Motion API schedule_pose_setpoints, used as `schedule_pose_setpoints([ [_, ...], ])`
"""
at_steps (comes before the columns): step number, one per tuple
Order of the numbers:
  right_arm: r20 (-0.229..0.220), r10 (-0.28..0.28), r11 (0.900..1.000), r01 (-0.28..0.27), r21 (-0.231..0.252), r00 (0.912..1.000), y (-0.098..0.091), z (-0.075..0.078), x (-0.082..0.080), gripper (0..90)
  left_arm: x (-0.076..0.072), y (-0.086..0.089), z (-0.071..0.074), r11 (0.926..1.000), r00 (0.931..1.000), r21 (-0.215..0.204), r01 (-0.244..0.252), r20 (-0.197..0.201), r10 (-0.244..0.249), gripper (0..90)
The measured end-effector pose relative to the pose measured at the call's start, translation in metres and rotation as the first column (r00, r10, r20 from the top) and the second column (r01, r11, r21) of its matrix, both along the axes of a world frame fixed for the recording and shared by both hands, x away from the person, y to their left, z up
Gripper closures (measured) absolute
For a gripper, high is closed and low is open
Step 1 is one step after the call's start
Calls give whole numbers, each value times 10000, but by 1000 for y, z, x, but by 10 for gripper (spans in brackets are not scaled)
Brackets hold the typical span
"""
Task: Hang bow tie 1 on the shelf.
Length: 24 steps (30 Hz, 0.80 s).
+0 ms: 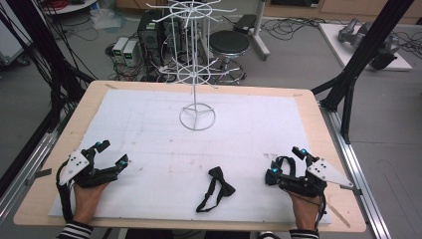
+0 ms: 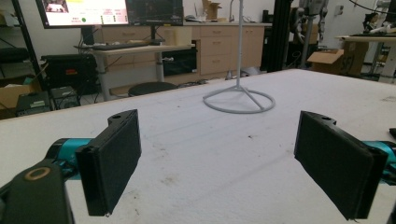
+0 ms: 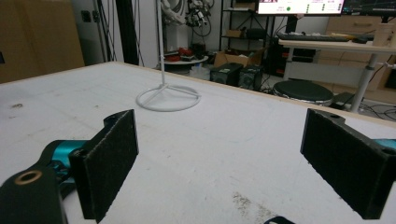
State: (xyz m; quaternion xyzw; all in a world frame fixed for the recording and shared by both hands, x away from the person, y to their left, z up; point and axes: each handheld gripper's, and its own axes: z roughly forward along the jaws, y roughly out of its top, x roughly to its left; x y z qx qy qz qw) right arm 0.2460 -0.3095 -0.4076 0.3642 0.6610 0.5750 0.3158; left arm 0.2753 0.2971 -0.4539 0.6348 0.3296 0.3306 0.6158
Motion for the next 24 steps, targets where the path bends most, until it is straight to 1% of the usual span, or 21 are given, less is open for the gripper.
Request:
schedule_pose_setpoints([
  [2,-92,164,9998,-166,-129,9998,-4,6,1,104,0,0,0,10000,10000,-23,-14,29,14,152],
  [3,-306,340,9991,-348,-241,9990,-8,11,3,104,-1,0,0,10000,10000,0,-19,60,19,152],
  [4,-306,340,9991,-348,-241,9990,-8,11,3,104,-1,-1,0,10000,10000,-15,-25,71,25,152],
  [7,-666,638,9967,-669,-456,9957,-12,19,6,104,-1,0,0,10000,10000,-5,-25,51,26,152],
  [11,-1012,913,9905,-1008,-938,9907,-16,28,12,104,0,0,0,10000,10000,4,-28,54,28,152],
  [12,-1167,1018,9868,-1151,-1143,9879,-17,31,15,104,-1,0,0,10000,10000,2,-37,58,37,152],
  [13,-1272,1097,9843,-1255,-1240,9858,-17,32,17,104,-1,-1,0,10000,10000,5,-38,58,38,152],
  [14,-1272,1097,9843,-1255,-1240,9858,-17,32,17,104,-1,-1,0,10000,10000,4,-33,54,33,152],
  [15,-1463,1190,9817,-1384,-1309,9821,-17,33,18,104,-1,0,0,10000,10000,14,-33,62,33,152],
  [16,-1669,1370,9733,-1640,-1604,9764,-17,35,21,104,0,-1,0,10000,10000,-4,-30,64,30,152],
  [17,-1669,1370,9733,-1640,-1604,9764,-17,35,21,104,0,0,0,10000,10000,10,-27,53,27,152],
  [19,-1966,1466,9675,-1819,-1756,9695,-17,36,23,104,0,-1,0,10000,10000,-22,-60,59,60,151],
  [24,-2545,1735,9569,-2240,-1849,9514,-20,38,30,104,-1,-1,0,10000,10000,5,-67,57,67,152],
])
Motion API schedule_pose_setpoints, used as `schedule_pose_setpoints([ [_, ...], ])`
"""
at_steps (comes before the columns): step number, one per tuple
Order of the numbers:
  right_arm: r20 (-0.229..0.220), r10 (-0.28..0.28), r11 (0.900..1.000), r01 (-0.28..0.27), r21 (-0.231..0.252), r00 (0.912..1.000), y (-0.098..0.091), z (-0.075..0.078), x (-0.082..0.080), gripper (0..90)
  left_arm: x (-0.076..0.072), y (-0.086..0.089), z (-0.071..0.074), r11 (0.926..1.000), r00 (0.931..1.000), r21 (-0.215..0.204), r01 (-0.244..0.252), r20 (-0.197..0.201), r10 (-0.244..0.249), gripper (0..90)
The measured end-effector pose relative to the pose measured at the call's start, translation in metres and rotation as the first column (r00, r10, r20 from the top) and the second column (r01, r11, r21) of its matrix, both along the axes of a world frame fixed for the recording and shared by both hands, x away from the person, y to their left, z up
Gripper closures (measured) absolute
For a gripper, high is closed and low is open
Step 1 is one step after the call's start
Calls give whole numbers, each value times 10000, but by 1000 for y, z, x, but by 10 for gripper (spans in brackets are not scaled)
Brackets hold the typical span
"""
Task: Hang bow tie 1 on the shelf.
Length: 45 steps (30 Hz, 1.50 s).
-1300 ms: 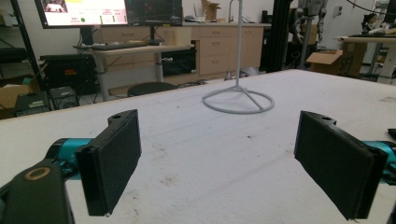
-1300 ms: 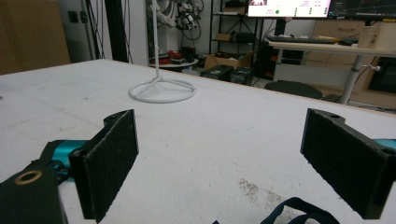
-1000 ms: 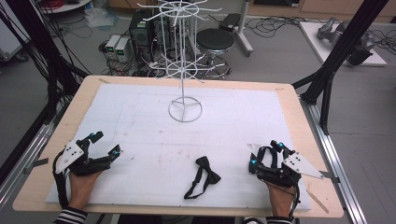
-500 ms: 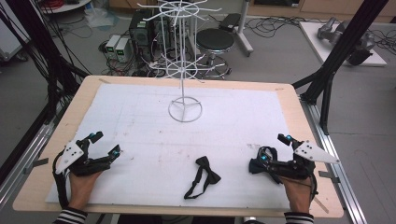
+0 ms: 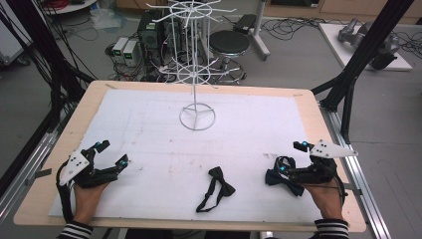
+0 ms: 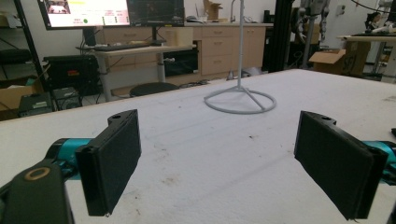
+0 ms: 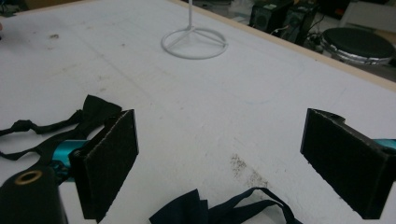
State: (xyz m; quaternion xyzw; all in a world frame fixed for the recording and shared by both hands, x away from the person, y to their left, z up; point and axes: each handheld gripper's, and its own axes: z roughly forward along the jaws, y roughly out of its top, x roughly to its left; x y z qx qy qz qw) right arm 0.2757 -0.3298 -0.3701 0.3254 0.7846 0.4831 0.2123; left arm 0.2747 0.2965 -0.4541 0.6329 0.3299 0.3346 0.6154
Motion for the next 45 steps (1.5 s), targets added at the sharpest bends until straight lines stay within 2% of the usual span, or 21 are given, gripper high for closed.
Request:
schedule_pose_setpoints([
  [5,-666,561,9972,-592,-461,9962,-4,3,9,105,0,0,0,10000,10000,-28,-7,-8,7,152],
  [10,-1284,654,9920,-785,-990,9896,-8,2,15,105,0,1,0,10000,10000,-20,-51,-21,51,152],
  [15,-1807,912,9775,-1226,-1714,9793,-11,1,19,108,0,0,0,10000,10000,-34,-56,-10,56,151],
  [17,-1895,1021,9683,-1413,-2061,9766,-12,1,21,147,0,0,0,10000,10000,-18,-43,-6,43,151],
  [20,-2241,1148,9644,-1626,-2083,9678,-15,1,25,148,0,0,0,10000,10000,-17,-45,-3,45,151],
  [22,-2433,1242,9563,-1815,-2292,9620,-15,0,26,148,0,0,0,10000,10000,-13,-51,3,51,151],
  [29,-3032,1780,9304,-2604,-2580,9361,-12,-6,27,162,0,0,0,10000,10000,-16,-48,4,48,152],
  [31,-3159,1792,9229,-2704,-2742,9317,-11,-7,27,165,0,0,0,10000,10000,-13,-46,3,46,152],
  [32,-3295,1829,9204,-2792,-2739,9263,-10,-7,27,166,0,0,0,10000,10000,-8,-42,2,42,151],
  [38,-3506,1934,8933,-3122,-3234,9164,-8,-9,27,203,0,0,0,10000,10000,-7,-50,4,50,152],
  [40,-3622,1967,8884,-3219,-3272,9111,-8,-10,27,210,0,0,0,10000,10000,-3,-50,5,50,152],
  [43,-3828,1889,8727,-3334,-3567,9043,-5,-11,27,217,0,0,0,10000,10000,30,-43,4,43,152],
  [45,-4047,1997,8599,-3576,-3642,8924,-3,-14,27,261,0,0,0,10000,10000,41,-48,1,48,152],
])
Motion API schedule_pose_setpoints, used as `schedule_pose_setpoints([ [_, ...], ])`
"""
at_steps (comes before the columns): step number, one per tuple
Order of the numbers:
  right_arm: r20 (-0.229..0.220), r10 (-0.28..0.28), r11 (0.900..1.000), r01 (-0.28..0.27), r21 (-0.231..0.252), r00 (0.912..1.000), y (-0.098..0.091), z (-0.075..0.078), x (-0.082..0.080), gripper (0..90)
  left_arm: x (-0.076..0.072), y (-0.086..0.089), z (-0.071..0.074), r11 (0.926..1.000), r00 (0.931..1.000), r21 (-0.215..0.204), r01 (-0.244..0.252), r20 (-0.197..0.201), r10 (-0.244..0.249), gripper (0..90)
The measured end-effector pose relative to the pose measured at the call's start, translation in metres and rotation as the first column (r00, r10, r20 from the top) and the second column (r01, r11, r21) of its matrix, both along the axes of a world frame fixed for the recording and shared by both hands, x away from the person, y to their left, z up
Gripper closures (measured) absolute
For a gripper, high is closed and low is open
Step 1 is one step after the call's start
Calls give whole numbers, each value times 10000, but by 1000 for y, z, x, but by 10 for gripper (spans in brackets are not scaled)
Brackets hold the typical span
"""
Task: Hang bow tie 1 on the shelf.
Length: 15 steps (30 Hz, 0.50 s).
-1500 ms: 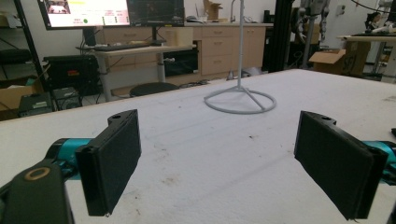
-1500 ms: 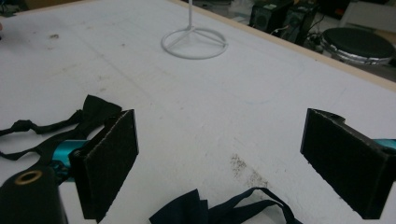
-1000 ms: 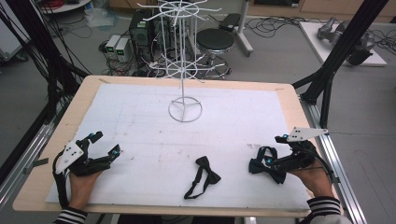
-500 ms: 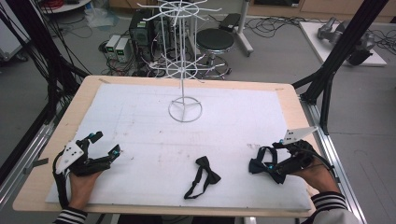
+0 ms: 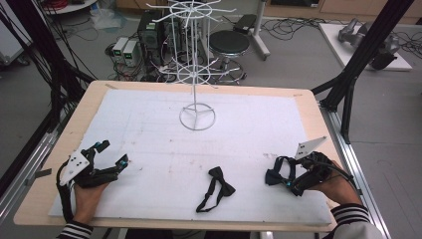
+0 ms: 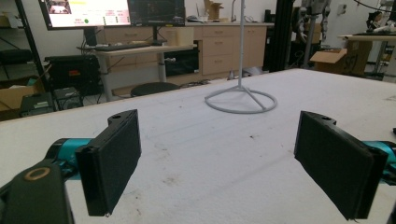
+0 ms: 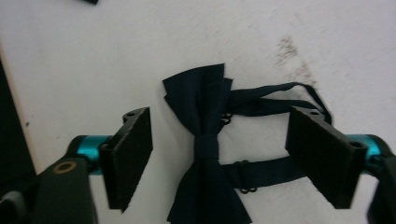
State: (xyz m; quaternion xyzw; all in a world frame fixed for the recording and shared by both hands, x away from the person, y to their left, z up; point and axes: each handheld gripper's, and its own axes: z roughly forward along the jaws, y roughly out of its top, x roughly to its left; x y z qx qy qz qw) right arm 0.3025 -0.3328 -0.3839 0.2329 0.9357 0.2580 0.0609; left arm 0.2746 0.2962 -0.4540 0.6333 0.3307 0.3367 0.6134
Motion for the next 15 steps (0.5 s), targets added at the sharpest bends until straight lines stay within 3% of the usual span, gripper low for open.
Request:
schedule_pose_setpoints([
  [9,-363,492,9939,-525,-971,9981,7,-7,0,368,0,0,0,10000,10000,44,22,15,-22,152],
  [15,-676,693,9884,-777,-1302,9953,13,-12,2,411,0,0,0,10000,10000,43,22,15,-22,152],
])
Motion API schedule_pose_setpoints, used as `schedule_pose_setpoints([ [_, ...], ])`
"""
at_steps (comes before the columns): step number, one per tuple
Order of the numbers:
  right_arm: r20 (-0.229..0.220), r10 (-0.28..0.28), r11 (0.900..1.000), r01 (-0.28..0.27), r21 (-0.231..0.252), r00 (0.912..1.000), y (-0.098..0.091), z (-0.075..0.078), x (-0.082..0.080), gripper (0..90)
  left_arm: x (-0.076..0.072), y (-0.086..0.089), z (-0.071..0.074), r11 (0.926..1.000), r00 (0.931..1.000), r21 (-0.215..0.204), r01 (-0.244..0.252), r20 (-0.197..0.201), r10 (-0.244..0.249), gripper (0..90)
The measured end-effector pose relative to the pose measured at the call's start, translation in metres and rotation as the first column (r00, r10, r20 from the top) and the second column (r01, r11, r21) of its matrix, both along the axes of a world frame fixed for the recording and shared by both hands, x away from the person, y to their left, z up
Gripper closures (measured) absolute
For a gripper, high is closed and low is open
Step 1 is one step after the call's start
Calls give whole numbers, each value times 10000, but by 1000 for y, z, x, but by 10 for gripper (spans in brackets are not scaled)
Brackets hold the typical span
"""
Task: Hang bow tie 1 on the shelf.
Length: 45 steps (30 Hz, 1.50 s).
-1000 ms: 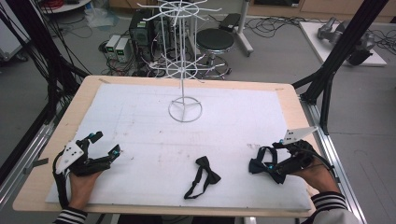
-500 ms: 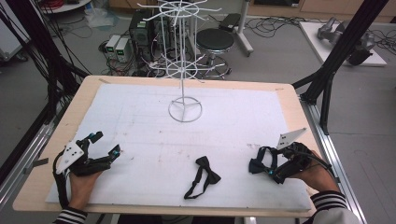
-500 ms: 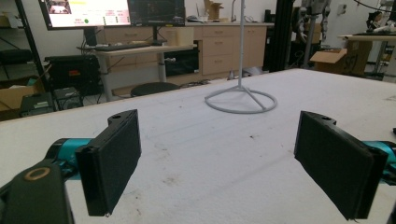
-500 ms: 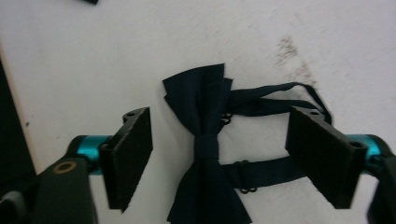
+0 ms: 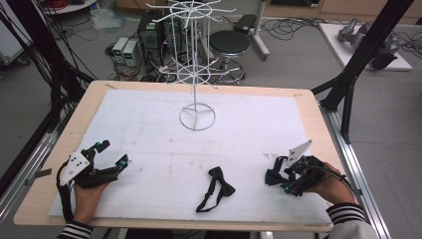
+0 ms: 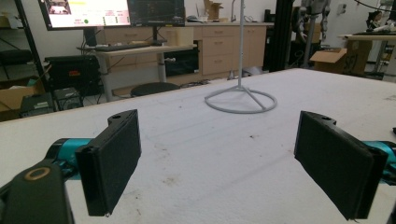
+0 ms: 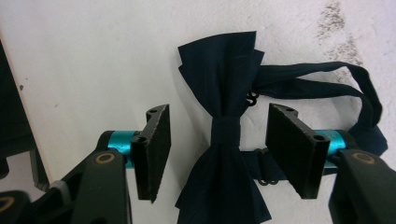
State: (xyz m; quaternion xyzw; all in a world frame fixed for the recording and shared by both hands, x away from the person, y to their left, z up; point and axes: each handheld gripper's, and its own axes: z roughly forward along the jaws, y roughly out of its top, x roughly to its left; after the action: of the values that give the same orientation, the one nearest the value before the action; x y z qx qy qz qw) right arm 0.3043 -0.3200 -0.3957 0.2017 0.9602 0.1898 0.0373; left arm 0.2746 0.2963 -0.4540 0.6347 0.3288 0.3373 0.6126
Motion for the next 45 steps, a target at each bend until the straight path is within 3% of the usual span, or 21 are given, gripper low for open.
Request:
schedule_pose_setpoints([
  [5,-117,-4,10000,4,-24,9999,1,-1,1,415,0,0,0,10000,10000,14,3,3,-3,152],
  [10,-230,67,9997,-72,-220,9997,3,-3,2,489,0,0,0,10000,10000,11,-4,0,4,151],
  [24,-312,41,9970,-66,-772,9995,5,-9,5,569,0,0,0,10000,10000,4,3,3,-3,152],
  [33,-355,139,9942,-177,-1066,9993,5,-10,6,729,0,0,0,10000,10000,2,3,-3,-3,152],
  [45,-300,38,9951,-67,-988,9995,7,-8,5,755,0,0,0,10000,10000,18,-3,1,3,152],
])
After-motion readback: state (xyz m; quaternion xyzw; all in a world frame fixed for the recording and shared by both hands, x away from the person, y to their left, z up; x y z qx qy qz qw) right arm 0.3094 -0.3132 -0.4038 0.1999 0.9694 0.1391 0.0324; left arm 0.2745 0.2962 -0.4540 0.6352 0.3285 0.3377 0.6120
